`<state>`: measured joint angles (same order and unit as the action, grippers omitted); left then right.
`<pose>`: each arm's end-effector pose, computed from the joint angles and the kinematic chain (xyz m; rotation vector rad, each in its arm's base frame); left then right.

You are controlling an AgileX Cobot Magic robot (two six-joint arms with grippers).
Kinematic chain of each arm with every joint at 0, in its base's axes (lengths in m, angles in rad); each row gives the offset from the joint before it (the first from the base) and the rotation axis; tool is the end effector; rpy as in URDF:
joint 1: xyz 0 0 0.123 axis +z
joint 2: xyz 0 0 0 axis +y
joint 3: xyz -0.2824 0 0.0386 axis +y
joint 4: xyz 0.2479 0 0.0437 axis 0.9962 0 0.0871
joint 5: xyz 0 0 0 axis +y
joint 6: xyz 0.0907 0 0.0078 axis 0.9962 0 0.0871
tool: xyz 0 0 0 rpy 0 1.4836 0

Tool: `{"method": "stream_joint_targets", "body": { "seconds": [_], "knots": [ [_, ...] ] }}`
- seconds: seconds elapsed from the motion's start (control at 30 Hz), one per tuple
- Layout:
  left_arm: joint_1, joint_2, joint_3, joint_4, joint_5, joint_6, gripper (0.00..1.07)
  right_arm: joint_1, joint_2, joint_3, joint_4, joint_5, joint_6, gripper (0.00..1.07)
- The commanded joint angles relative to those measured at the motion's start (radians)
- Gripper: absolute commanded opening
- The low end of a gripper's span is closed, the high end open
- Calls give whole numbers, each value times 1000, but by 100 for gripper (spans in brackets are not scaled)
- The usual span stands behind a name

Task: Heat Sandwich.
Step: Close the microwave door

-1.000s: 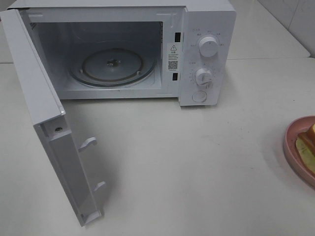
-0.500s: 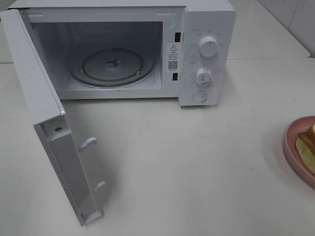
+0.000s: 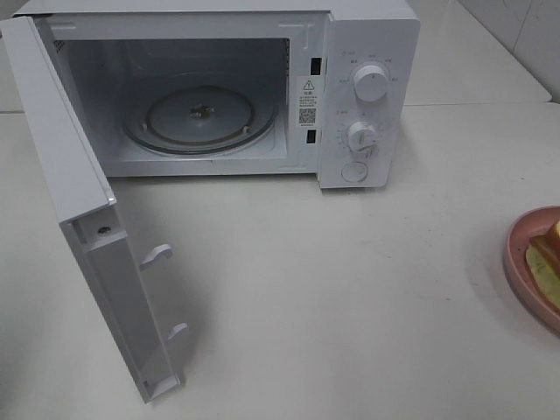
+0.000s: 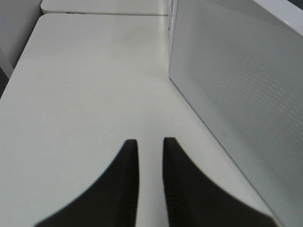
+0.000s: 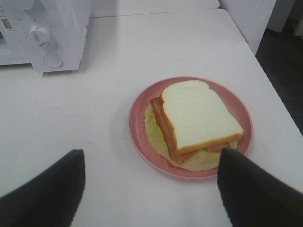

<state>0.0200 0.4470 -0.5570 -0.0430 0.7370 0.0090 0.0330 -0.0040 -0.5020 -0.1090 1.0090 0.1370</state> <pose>0.0817 -0.0010 0.3037 -0.0279 2.1099 -0.0322 -0.0036 -0.0085 0.2823 0.1050 1.9793 -0.0189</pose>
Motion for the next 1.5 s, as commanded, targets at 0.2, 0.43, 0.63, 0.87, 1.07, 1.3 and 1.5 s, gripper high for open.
{"method": "stream_joint_targets", "body": {
  "seconds": [0.2,0.43,0.63,0.87,1.07,1.3,1.5],
  "knots": [
    [2,195,19,3,-288,31,0,-4,-27,2,1,-12,-10,75],
    [2,323,171,1,-699,60,0,-4,-27,2,1,-12,-10,75],
    [2,404,265,12,-983,60,0,-4,-27,2,1,-12,-10,75],
    [-6,578,318,144,-1287,17,0,-4,-27,2,1,-12,-10,75],
    [-38,704,318,224,-1394,-54,0,-4,-27,2,1,-12,-10,75],
    [-132,882,291,305,-1522,-75,0,-4,-27,2,1,-12,-10,75],
    [-197,977,267,358,-1585,-75,0,-4,-27,2,1,-12,-10,75]
  ]
}}
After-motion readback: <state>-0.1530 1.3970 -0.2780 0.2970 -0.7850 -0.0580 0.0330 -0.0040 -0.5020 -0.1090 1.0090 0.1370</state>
